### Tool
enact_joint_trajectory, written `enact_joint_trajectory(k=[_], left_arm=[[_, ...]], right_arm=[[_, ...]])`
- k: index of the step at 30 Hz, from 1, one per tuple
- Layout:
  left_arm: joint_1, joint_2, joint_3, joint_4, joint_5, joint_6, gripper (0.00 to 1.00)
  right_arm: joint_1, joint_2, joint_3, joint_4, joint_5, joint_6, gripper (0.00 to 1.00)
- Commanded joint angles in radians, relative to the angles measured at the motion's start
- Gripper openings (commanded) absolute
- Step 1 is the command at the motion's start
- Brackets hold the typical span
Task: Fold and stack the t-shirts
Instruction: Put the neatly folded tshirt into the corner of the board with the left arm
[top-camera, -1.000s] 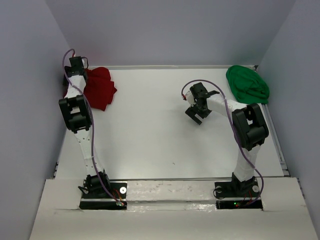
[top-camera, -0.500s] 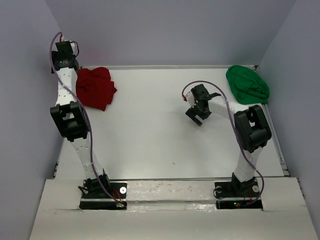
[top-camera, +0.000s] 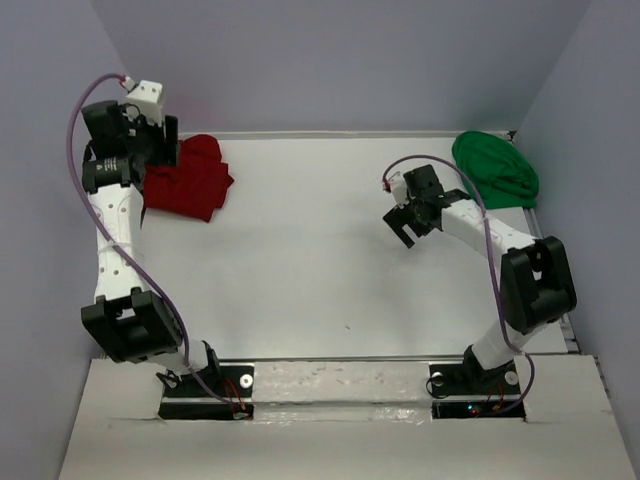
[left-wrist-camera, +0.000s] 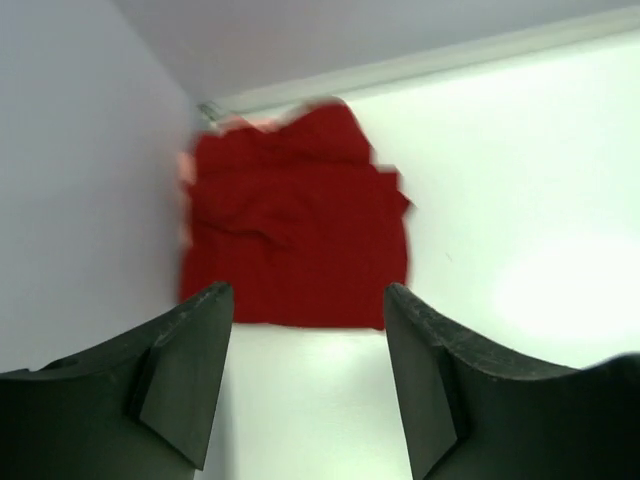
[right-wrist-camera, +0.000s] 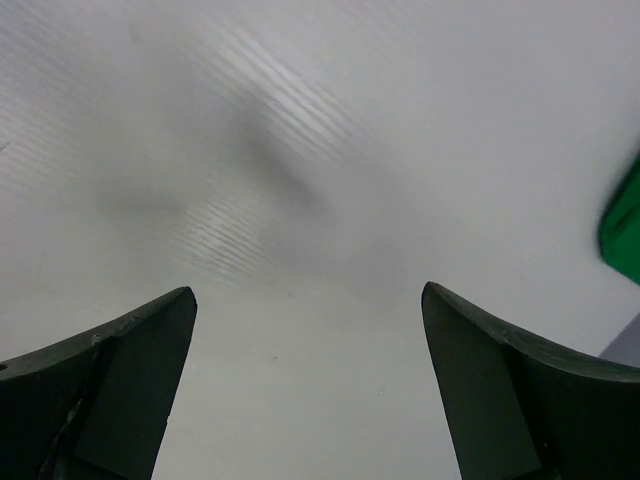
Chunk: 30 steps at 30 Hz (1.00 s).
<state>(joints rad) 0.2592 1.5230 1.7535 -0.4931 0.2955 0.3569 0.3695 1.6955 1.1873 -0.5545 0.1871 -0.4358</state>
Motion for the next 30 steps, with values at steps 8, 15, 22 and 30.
enact_joint_trajectory(k=[8, 15, 22, 30], left_arm=[[-0.011, -0.374, -0.895, 0.519, 0.376, -0.091, 0.76], [-0.015, -0.483, -1.051, 0.565, 0.419, -0.020, 0.81], [-0.014, -0.417, -1.057, 0.383, 0.607, 0.117, 0.97], [0.041, -0.543, -1.128, 0.432, 0.582, 0.123, 0.99]], right_arm=[[-0.116, -0.290, -0.130, 0.080, 0.244, 0.261, 1.00], [-0.240, -0.273, -0.190, 0.168, 0.431, 0.348, 1.00], [-0.316, -0.300, -0.216, 0.154, 0.353, 0.359, 1.00], [-0.420, -0.307, -0.248, 0.148, 0.218, 0.312, 1.00]])
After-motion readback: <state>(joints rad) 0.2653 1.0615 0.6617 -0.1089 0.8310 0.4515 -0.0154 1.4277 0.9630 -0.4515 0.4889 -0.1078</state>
